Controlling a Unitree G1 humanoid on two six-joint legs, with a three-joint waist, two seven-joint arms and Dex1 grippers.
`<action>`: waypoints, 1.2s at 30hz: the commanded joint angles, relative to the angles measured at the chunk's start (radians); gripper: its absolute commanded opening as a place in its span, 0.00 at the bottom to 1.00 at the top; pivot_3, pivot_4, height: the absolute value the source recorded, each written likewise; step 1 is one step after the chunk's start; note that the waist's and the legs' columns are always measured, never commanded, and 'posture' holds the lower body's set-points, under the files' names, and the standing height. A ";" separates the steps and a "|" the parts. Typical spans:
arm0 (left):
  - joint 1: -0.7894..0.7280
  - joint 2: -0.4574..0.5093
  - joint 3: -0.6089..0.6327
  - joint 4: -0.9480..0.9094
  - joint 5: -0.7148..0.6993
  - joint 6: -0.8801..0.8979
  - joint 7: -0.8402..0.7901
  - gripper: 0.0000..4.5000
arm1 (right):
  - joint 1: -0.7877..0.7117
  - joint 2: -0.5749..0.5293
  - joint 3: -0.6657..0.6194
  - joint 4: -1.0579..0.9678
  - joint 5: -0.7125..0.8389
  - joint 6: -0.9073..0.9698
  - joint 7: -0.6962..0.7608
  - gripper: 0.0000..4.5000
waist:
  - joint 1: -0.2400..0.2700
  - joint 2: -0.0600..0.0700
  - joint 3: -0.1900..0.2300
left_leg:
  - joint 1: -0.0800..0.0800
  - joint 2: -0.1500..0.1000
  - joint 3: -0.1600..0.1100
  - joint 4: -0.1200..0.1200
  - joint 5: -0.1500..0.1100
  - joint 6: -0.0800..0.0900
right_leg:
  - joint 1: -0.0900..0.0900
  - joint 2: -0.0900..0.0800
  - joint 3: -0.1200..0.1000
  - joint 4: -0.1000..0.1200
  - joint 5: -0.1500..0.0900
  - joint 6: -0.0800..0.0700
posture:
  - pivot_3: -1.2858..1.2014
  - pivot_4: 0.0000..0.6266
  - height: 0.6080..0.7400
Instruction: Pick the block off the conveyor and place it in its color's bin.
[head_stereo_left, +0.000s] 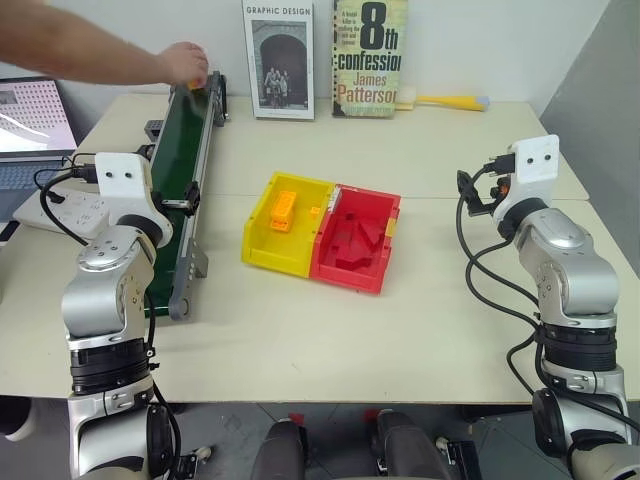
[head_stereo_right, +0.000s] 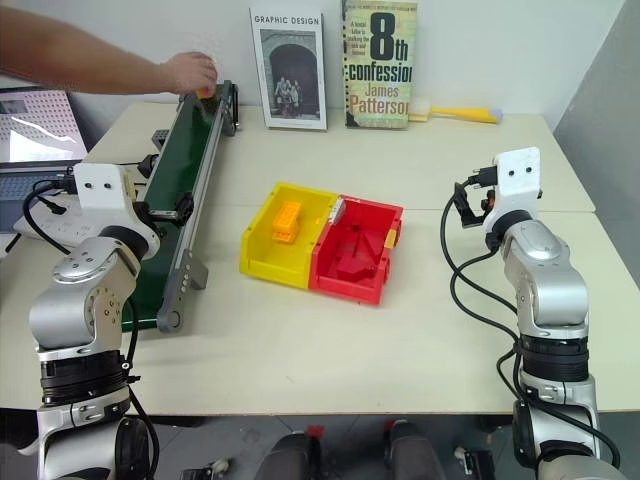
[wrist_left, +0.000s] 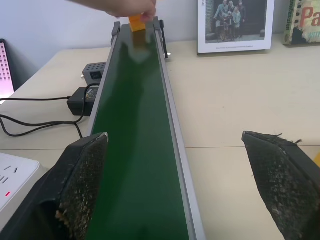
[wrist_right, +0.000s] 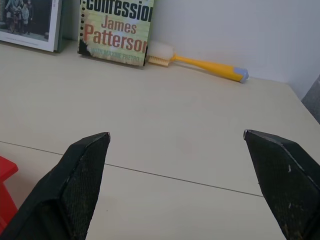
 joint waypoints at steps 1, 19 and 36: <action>-0.012 0.024 0.005 -0.043 0.012 -0.010 0.001 1.00 | -0.013 -0.006 -0.005 -0.020 -0.009 -0.023 0.003 1.00 | 0.000 0.000 0.000 | 0.000 0.000 0.000 0.000 0.000 0.000 | 0.000 0.000 0.000 0.000 0.000 0.000 | 0.52 0.24 1.00; 0.016 -0.034 0.060 -0.091 0.003 -0.038 0.085 1.00 | -0.037 0.013 -0.005 -0.009 0.007 -0.056 0.028 1.00 | 0.000 0.000 0.000 | 0.000 0.000 0.000 0.000 0.000 0.000 | 0.000 0.000 0.000 0.000 0.000 0.000 | 0.52 0.24 1.00; -0.032 -0.050 0.079 0.015 0.029 -0.071 0.160 1.00 | -0.244 -0.179 0.129 -0.064 0.369 0.006 0.749 1.00 | 0.001 0.000 0.000 | 0.000 0.000 -0.003 0.000 0.000 0.000 | 0.001 0.000 -0.003 0.000 0.000 0.000 | 0.52 0.24 1.00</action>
